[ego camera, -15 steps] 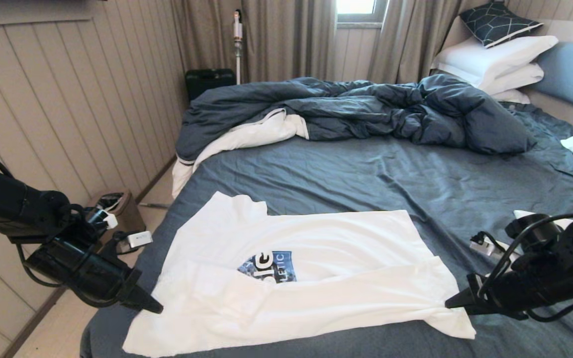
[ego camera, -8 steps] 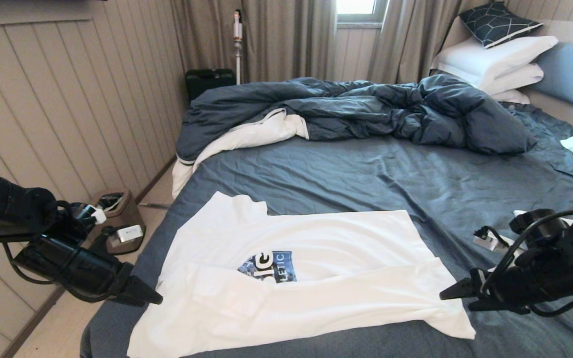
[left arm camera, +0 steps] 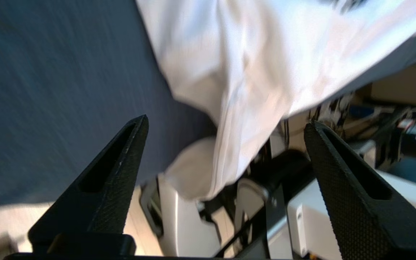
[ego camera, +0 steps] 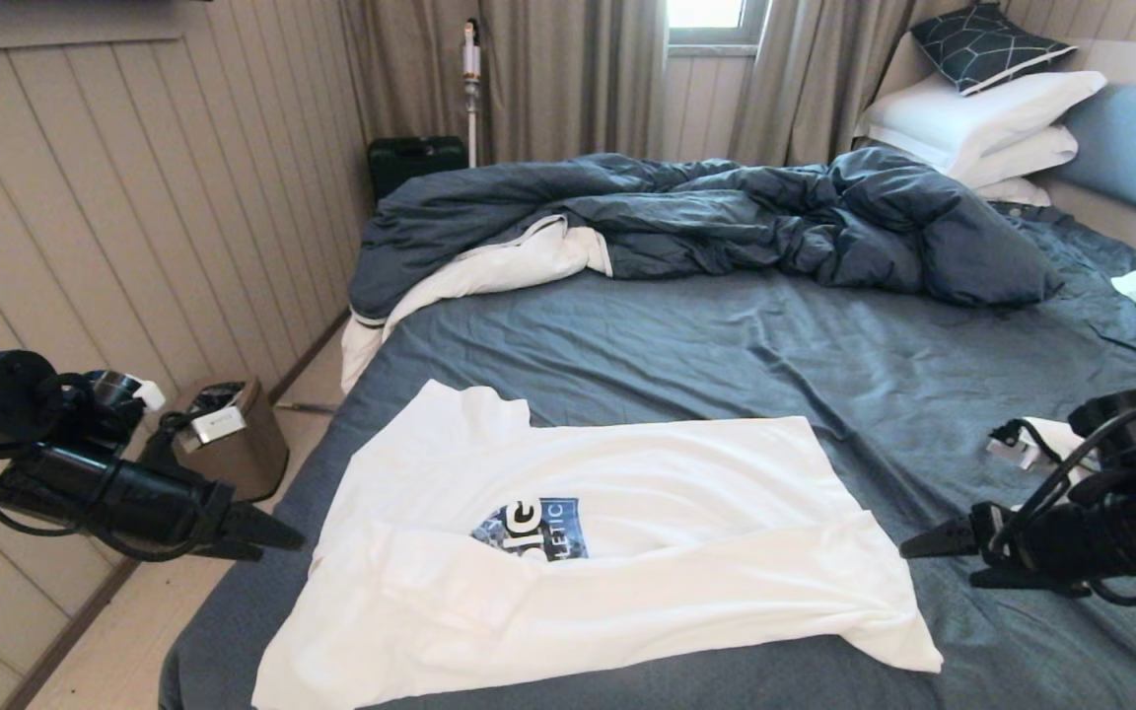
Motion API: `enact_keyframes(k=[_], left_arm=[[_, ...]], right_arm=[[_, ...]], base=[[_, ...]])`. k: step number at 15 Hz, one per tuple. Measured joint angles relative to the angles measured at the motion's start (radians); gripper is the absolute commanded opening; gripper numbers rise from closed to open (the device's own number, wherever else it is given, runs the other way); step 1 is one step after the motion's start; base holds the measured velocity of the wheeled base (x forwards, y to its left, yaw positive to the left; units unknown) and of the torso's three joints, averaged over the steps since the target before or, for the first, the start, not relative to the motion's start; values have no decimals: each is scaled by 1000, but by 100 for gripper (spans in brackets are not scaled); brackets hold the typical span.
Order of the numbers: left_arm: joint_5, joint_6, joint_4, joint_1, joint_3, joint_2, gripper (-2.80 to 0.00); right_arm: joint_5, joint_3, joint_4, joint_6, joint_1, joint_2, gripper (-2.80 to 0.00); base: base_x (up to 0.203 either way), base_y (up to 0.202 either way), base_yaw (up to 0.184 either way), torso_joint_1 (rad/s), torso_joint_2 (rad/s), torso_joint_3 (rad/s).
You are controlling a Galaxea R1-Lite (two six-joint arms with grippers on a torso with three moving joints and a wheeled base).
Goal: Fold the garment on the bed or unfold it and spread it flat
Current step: Fold the white T-shirt
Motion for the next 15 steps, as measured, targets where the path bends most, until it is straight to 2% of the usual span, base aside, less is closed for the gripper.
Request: enact_keyframes(k=[5,9,14,15], left_arm=[[-19,-50,6,18,-129,5,0],[-24,-124,4,20,-269,26,0],[-82,-210,5,19,-448,107,0],[-89,-225,7,19,-488,133,-280]], right_arm=[[2,-86,6,37,-8,-15,0],[3,-190,5,112,2,-10,0],[35,-310,-3,208,42,47,0],[41,-334,-3,219,53,65,0]], base=[[0,0,0,0,0,0],[0,0,0,0,0,0],[0,0,0,0,0,0],[0,0,0,0,0,0]])
